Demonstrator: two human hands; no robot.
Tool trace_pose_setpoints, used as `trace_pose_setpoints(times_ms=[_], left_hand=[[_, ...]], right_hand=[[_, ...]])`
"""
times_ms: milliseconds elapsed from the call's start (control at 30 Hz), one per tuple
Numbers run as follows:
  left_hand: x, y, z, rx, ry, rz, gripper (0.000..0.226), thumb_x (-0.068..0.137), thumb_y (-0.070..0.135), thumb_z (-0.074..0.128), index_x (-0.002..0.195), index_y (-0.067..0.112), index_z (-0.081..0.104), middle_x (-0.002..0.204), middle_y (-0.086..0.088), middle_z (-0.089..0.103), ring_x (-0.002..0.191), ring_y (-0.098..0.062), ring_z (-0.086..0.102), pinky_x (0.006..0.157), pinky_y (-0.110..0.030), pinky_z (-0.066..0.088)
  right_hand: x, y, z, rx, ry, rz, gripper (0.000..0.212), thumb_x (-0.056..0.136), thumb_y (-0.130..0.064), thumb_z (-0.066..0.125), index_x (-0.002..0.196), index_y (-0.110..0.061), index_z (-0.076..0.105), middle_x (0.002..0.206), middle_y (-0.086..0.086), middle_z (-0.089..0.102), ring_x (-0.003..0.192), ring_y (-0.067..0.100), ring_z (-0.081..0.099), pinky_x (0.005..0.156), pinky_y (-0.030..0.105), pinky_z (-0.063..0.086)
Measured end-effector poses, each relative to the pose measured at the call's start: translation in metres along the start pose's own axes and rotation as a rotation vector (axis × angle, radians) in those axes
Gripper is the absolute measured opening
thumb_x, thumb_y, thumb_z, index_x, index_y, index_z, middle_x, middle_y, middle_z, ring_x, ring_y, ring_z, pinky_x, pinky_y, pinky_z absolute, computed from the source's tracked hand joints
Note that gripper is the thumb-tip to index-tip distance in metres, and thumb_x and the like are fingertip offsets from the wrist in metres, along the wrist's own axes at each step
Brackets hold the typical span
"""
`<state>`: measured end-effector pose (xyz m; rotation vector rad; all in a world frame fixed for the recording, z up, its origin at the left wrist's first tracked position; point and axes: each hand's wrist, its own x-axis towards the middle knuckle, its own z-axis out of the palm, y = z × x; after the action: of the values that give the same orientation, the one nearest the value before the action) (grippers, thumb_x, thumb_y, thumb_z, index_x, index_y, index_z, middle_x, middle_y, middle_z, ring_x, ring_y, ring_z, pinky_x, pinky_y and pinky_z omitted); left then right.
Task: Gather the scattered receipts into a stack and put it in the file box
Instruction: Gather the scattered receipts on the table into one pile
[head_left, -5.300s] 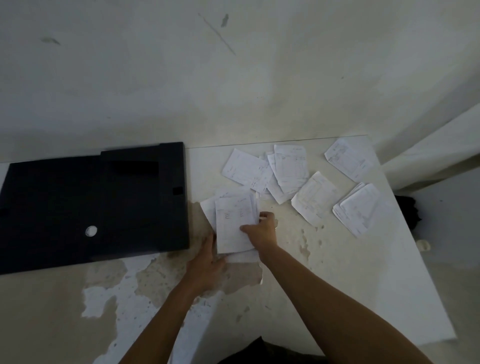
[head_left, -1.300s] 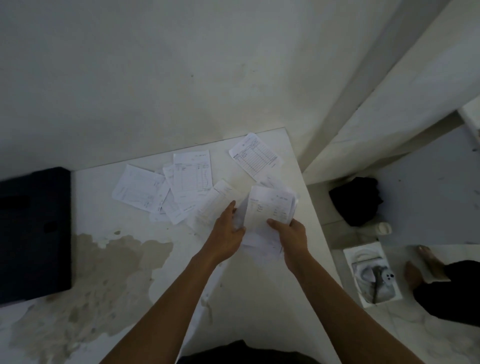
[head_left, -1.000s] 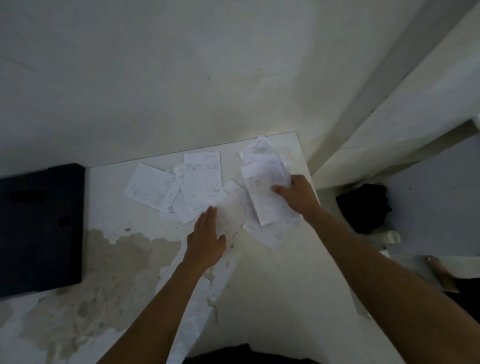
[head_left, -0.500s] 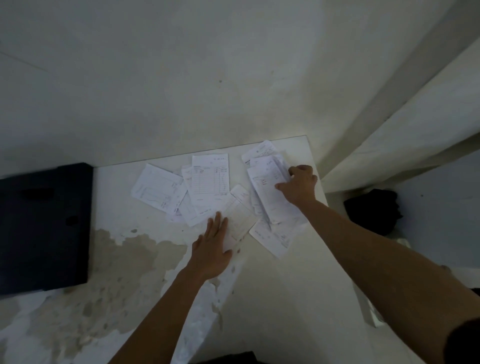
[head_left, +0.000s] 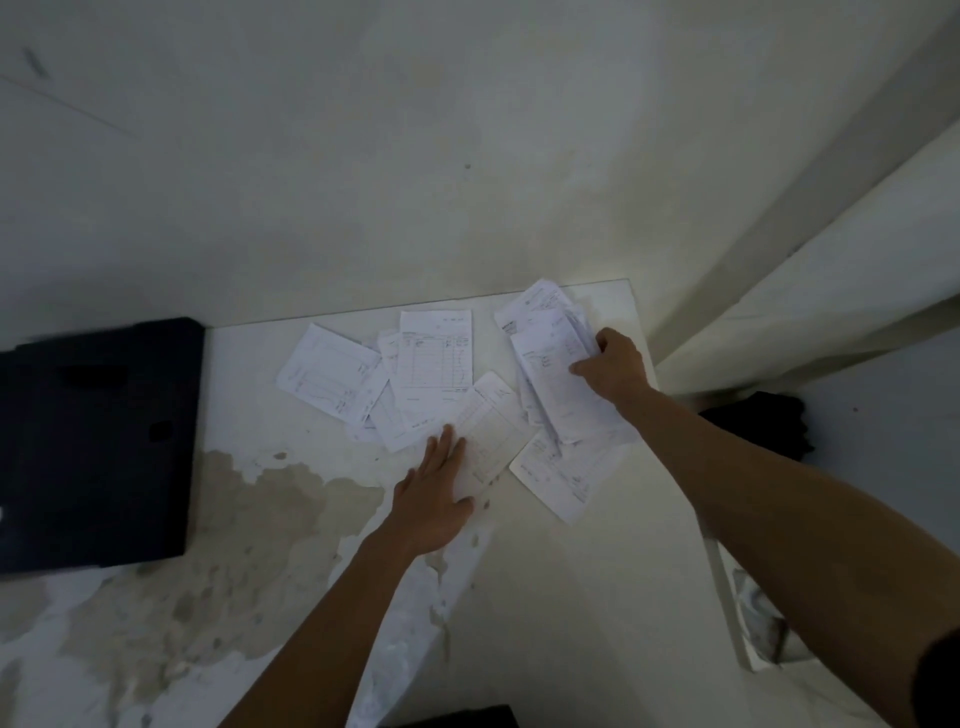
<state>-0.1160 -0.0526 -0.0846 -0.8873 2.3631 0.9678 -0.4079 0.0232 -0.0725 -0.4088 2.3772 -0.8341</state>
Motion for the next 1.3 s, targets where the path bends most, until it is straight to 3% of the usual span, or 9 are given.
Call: trace_pose_setpoints(times_ms=[133, 267, 400, 467, 533, 700, 933, 1167, 1300], left_hand=[[-0.001, 0.000, 0.000, 0.001, 0.000, 0.009, 0.080, 0.095, 0.032, 0.049, 0.154, 0.028, -0.006, 0.159, 0.013, -0.025, 0.148, -0.011, -0.016, 0.118, -0.048, 0.005], [-0.004, 0.012, -0.011, -0.174, 0.093, -0.031, 0.063, 0.098, 0.032, 0.048, 0.153, 0.023, 0.020, 0.164, 0.007, 0.004, 0.149, -0.014, 0.008, 0.119, -0.044, 0.016], [-0.011, 0.058, -0.029, -0.982, 0.236, -0.133, 0.030, 0.098, 0.039, 0.048, 0.121, 0.026, 0.063, 0.125, 0.003, 0.066, 0.106, -0.006, 0.064, 0.094, -0.029, 0.045], [-0.014, 0.076, -0.031, -1.392, 0.098, -0.211, 0.034, 0.096, 0.044, 0.051, 0.113, 0.019, 0.068, 0.099, 0.003, 0.075, 0.085, -0.014, 0.071, 0.073, -0.029, 0.052], [-0.020, 0.084, -0.026, -1.515, 0.054, -0.161, 0.031, 0.094, 0.038, 0.056, 0.109, 0.016, 0.073, 0.096, -0.002, 0.076, 0.087, -0.022, 0.071, 0.069, -0.033, 0.056], [-0.028, 0.081, -0.010, -1.270, 0.118, -0.166, 0.027, 0.098, 0.033, 0.053, 0.107, 0.018, 0.074, 0.103, -0.008, 0.076, 0.099, -0.028, 0.070, 0.088, -0.050, 0.056], [-0.033, 0.082, -0.015, -0.840, 0.067, -0.088, 0.030, 0.090, 0.049, 0.053, 0.078, 0.032, 0.075, 0.079, -0.001, 0.076, 0.073, -0.016, 0.073, 0.067, -0.043, 0.063], [-0.008, 0.097, -0.020, -1.055, 0.002, -0.185, 0.042, 0.092, 0.063, 0.039, 0.102, 0.032, 0.066, 0.104, 0.003, 0.071, 0.099, -0.022, 0.069, 0.079, -0.037, 0.056], [0.003, 0.075, -0.011, -0.586, 0.197, -0.114, 0.049, 0.095, 0.043, 0.053, 0.139, 0.024, 0.045, 0.143, 0.001, 0.049, 0.131, -0.020, 0.046, 0.103, -0.034, 0.037]], right_hand=[[-0.012, 0.001, -0.021, 0.368, -0.101, 0.053, 0.057, 0.076, -0.003, 0.080, 0.121, -0.006, 0.044, 0.114, 0.009, 0.056, 0.096, 0.024, 0.059, 0.069, 0.027, 0.052], [-0.051, 0.012, -0.046, 0.832, -0.255, 0.176, 0.066, 0.075, 0.005, 0.078, 0.132, -0.004, 0.047, 0.126, 0.018, 0.063, 0.099, 0.031, 0.070, 0.068, 0.040, 0.061], [-0.106, 0.042, -0.046, 0.983, -0.522, 0.135, 0.057, 0.075, -0.006, 0.077, 0.129, -0.016, 0.061, 0.121, 0.015, 0.070, 0.104, 0.033, 0.071, 0.074, 0.043, 0.059], [-0.133, 0.057, -0.037, 0.970, -0.606, 0.170, 0.052, 0.076, -0.010, 0.077, 0.127, -0.012, 0.064, 0.119, 0.017, 0.071, 0.105, 0.035, 0.070, 0.076, 0.042, 0.059], [-0.153, 0.069, -0.029, 0.880, -0.647, 0.219, 0.050, 0.075, -0.017, 0.082, 0.121, -0.007, 0.067, 0.118, 0.019, 0.071, 0.106, 0.038, 0.069, 0.079, 0.043, 0.059], [-0.177, 0.084, -0.022, 0.821, -0.560, 0.211, 0.039, 0.077, -0.017, 0.080, 0.112, -0.004, 0.071, 0.116, 0.021, 0.071, 0.106, 0.039, 0.069, 0.081, 0.046, 0.059], [-0.178, 0.091, -0.028, 0.734, -0.531, 0.130, 0.041, 0.078, -0.010, 0.079, 0.116, -0.004, 0.067, 0.114, 0.018, 0.072, 0.104, 0.036, 0.070, 0.083, 0.046, 0.060], [-0.160, 0.101, -0.032, 0.818, -0.460, 0.197, 0.042, 0.079, -0.015, 0.080, 0.118, -0.005, 0.067, 0.115, 0.016, 0.073, 0.104, 0.033, 0.071, 0.084, 0.048, 0.060], [-0.148, 0.098, -0.018, 0.562, -0.031, 0.340, 0.025, 0.084, -0.015, 0.075, 0.104, -0.001, 0.068, 0.111, 0.020, 0.072, 0.098, 0.033, 0.070, 0.089, 0.049, 0.058]])
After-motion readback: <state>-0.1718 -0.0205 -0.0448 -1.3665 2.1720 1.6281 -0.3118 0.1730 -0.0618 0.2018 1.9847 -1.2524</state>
